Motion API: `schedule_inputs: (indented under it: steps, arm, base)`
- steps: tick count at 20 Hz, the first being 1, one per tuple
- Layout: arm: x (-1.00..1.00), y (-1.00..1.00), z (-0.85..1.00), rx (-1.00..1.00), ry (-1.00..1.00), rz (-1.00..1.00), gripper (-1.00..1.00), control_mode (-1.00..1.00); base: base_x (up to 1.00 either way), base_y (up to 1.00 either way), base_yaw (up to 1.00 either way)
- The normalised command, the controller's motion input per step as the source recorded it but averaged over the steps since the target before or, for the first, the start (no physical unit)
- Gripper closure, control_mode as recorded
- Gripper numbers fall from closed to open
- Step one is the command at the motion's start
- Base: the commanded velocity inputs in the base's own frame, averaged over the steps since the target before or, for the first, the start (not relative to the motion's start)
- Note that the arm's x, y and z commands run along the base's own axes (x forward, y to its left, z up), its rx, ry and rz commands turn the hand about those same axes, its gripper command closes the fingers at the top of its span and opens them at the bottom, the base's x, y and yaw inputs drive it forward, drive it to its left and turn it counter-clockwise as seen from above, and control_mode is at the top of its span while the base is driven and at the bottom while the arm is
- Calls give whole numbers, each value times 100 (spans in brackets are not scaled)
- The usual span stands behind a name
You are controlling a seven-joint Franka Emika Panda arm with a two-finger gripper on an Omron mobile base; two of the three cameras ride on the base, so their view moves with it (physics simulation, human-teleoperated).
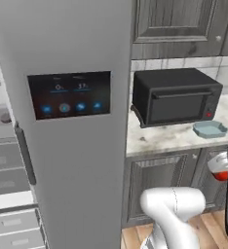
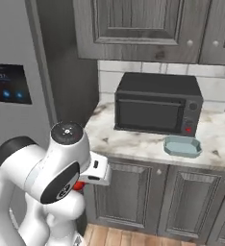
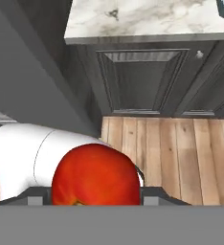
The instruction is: Take the tomato and eggplant out of the freezer and place them in the tupperware container on the counter. Then put the tupperware containing the vegetables back in the freezer.
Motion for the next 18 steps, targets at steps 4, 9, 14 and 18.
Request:
schedule_inputs:
  steps: [4,9,14,18]
  arm:
    - [0,0,0,0,0,0,100,100]
    - [0,0,0,0,0,0,100,100]
    - [29,-4,-6,0,0,0,100,-100]
    - [94,3,-38,0,0,0,100,-100]
  base:
    - [72,-100,0]
    - [73,-83,0]
    - [7,-7,0]
    - [0,0,0]
